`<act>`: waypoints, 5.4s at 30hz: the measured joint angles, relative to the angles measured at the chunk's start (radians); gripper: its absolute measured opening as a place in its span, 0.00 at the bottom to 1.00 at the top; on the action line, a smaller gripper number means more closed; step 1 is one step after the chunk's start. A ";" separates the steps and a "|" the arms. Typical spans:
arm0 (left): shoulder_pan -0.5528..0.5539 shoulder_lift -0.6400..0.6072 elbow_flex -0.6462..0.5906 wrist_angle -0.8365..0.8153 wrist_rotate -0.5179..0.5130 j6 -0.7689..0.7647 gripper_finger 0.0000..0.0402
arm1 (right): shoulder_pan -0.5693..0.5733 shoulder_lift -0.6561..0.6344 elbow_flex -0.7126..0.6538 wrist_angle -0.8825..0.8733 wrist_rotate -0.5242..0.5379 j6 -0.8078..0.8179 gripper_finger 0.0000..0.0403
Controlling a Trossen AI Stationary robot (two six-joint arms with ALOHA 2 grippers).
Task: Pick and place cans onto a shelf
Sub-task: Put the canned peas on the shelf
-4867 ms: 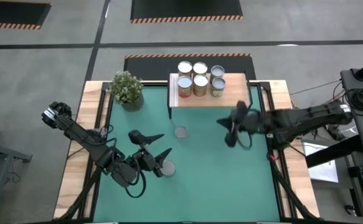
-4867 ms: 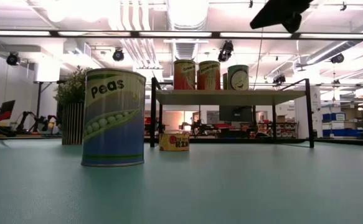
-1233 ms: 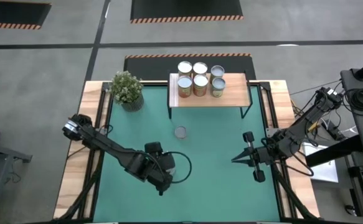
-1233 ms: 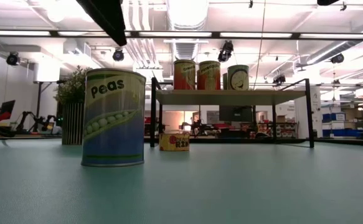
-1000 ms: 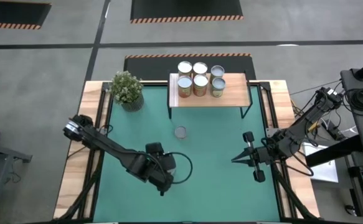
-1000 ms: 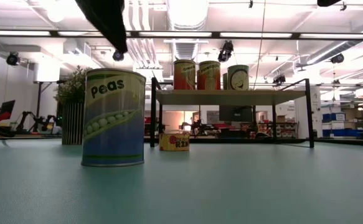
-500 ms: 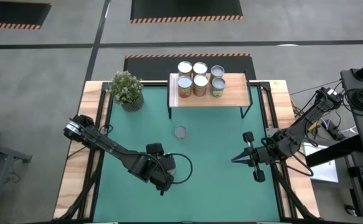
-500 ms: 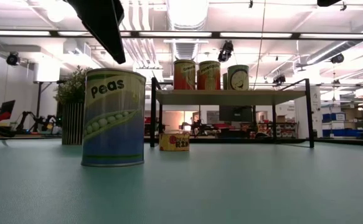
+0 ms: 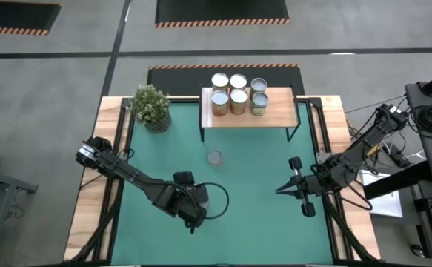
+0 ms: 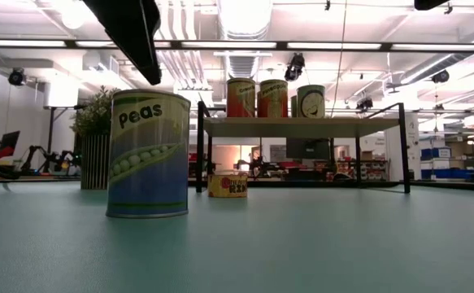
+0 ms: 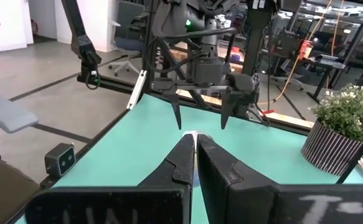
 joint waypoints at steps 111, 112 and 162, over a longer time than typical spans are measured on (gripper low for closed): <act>0.581 0.096 0.387 0.175 -0.129 0.276 0.78 | -0.005 0.001 0.000 -0.044 0.114 0.090 0.02; 0.583 0.098 0.387 0.177 -0.132 0.276 0.78 | -0.005 0.001 0.000 -0.044 0.114 0.089 0.02; 0.634 0.105 0.405 0.275 -0.224 0.321 0.87 | -0.005 0.002 0.000 -0.055 0.113 0.088 0.02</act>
